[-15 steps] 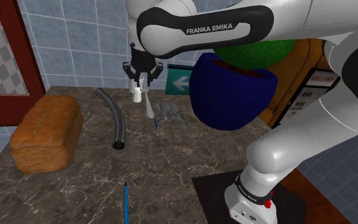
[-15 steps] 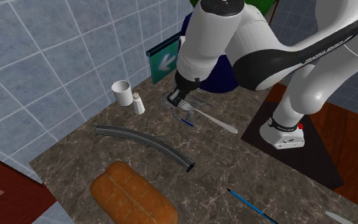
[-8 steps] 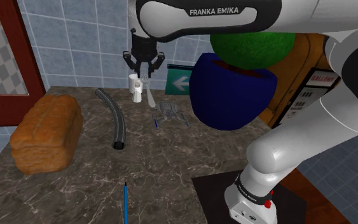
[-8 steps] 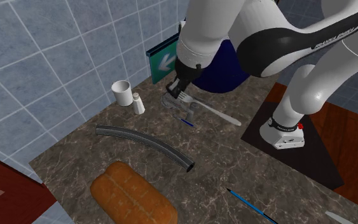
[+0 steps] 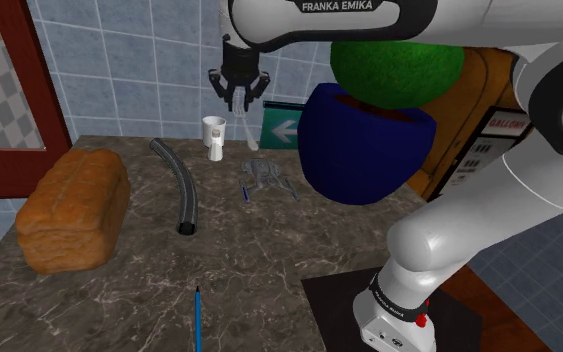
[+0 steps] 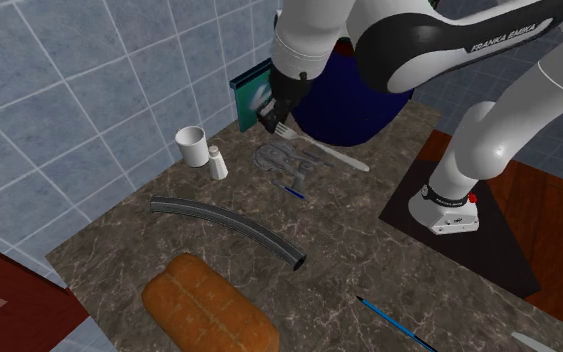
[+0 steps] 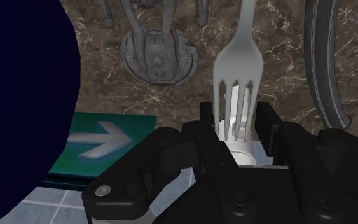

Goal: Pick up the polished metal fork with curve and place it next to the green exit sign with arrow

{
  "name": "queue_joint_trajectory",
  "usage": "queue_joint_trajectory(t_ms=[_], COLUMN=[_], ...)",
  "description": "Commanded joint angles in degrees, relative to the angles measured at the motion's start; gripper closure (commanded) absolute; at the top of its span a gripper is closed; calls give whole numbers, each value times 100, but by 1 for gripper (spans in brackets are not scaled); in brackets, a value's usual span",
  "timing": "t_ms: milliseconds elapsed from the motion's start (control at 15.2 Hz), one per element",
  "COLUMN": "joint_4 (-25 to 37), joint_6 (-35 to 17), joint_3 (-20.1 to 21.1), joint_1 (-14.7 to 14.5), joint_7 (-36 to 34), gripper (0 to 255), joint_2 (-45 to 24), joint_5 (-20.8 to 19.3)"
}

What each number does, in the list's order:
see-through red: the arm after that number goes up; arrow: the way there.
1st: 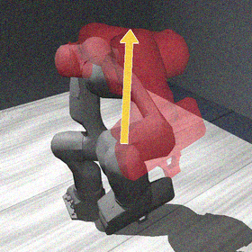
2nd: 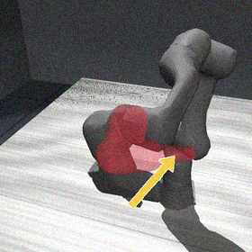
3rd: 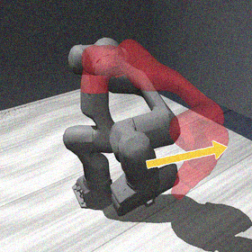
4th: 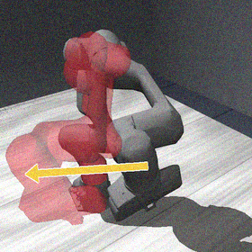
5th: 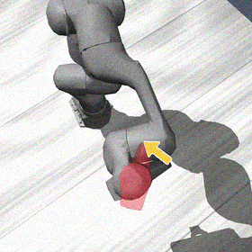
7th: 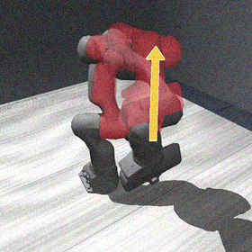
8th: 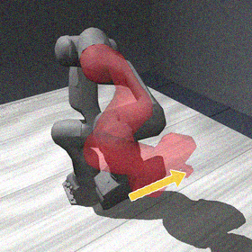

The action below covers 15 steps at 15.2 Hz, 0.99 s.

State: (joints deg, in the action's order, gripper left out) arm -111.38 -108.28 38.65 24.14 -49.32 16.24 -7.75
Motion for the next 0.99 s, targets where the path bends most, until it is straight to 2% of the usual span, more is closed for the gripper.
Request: queue_joint_trajectory(t_ms=[0,462,924], joint_4=[-51,-16,354], joint_6=[-84,-407,-635], joint_3=[-233,-827,-1302], joint_1=[85,419,780], joint_7=[318,1166,1922], gripper=[255,255,255], joint_2=[30,-204,-713], joint_5=[19,-71,-213])
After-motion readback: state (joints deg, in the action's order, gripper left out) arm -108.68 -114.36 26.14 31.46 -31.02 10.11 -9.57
